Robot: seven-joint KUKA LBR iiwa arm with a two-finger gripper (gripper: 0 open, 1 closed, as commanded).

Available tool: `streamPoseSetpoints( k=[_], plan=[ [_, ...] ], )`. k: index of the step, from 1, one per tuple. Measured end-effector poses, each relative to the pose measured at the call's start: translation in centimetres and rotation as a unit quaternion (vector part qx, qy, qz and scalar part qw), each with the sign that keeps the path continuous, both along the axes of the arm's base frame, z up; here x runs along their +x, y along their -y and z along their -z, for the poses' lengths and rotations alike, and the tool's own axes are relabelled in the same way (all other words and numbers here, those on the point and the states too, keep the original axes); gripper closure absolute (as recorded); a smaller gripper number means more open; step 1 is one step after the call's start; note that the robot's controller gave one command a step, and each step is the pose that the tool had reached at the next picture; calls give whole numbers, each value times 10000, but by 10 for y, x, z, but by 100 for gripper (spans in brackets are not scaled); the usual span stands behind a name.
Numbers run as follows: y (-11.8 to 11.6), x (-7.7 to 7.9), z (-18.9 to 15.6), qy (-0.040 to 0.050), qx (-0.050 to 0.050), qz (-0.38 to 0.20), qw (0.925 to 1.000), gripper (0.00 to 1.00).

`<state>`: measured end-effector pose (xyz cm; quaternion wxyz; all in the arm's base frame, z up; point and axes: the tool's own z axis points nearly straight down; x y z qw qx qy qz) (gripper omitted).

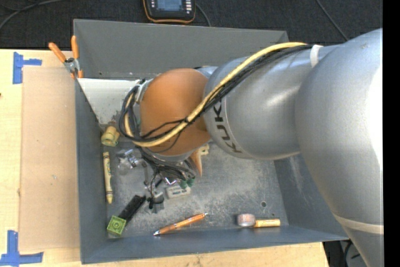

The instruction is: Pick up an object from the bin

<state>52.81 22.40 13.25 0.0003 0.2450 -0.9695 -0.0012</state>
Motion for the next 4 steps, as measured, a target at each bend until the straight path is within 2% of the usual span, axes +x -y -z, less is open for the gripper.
streamPoseSetpoints(
  k=[1, 2, 3, 4],
  plan=[
    [15, -3, 35, -101, -27, -750, 9971, 0],
    [0, -7, 64, -26, 3, -1657, 9862, 0],
    [15, -8, 63, -74, 0, -1852, 9827, 100],
    [15, -8, 63, -75, 1, -1847, 9828, 100]
  ],
)
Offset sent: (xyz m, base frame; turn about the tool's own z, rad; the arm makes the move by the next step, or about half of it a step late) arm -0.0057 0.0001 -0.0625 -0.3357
